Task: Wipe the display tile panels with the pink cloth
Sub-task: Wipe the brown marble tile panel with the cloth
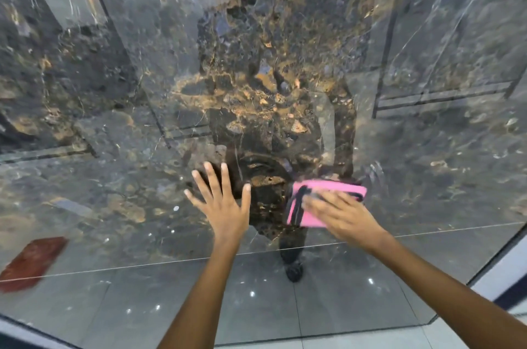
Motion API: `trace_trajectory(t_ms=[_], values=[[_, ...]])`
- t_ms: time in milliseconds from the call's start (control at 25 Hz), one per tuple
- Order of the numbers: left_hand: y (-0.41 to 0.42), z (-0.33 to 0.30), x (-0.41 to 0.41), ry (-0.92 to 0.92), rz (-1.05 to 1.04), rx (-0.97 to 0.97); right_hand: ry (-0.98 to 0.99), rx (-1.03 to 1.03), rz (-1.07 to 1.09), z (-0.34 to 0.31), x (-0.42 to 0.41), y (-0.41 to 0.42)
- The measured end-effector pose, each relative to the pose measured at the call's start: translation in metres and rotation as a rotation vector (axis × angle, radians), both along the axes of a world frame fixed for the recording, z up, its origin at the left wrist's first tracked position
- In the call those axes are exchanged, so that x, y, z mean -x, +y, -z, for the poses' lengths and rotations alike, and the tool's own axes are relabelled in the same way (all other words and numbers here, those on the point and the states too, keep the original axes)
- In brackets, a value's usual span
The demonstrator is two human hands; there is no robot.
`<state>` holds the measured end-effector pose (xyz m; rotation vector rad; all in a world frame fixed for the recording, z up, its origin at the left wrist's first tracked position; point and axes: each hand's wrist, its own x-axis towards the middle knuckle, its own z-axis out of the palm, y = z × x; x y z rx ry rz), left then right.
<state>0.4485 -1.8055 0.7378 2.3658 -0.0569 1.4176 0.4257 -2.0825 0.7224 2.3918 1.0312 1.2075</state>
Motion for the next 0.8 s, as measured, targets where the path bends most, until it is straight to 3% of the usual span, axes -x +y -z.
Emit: trace_trajectory(t_ms=[40,80,200,280,320,440,480,560,680,720,760,800], values=[[0.005,0.012,-0.001,0.012,-0.006,-0.039,-0.019,0.083,-0.024,0.000,0.001,-0.005],[0.011,0.017,-0.005,0.003,-0.012,-0.075,-0.057,0.028,-0.080,-0.010,0.000,-0.007],[0.019,0.018,-0.018,-0.103,-0.055,-0.146,-0.163,-0.472,-0.098,-0.060,-0.011,0.006],[0.019,0.020,-0.024,-0.176,-0.074,-0.142,-0.200,-0.595,-0.078,-0.062,-0.023,0.025],[0.019,0.022,-0.025,-0.197,-0.071,-0.136,-0.186,-0.479,-0.101,-0.040,-0.026,0.034],[0.020,0.029,-0.025,-0.225,-0.067,-0.153,0.030,0.184,-0.218,0.060,-0.014,0.024],[0.020,0.031,-0.025,-0.233,-0.073,-0.162,0.118,0.252,-0.203,0.071,-0.005,0.012],[0.020,0.032,-0.028,-0.252,-0.086,-0.174,0.091,0.083,-0.191,0.056,-0.002,-0.002],[0.018,0.028,-0.032,-0.253,-0.072,-0.168,-0.080,-0.566,-0.054,-0.009,-0.010,0.016],[0.019,0.030,-0.031,-0.249,-0.072,-0.169,-0.110,-0.688,-0.037,-0.019,-0.013,0.032],[0.019,0.031,-0.030,-0.248,-0.074,-0.173,-0.149,-0.675,-0.033,-0.016,-0.016,0.050],[0.019,0.033,-0.030,-0.249,-0.076,-0.178,-0.162,-0.523,-0.044,0.003,-0.018,0.067]])
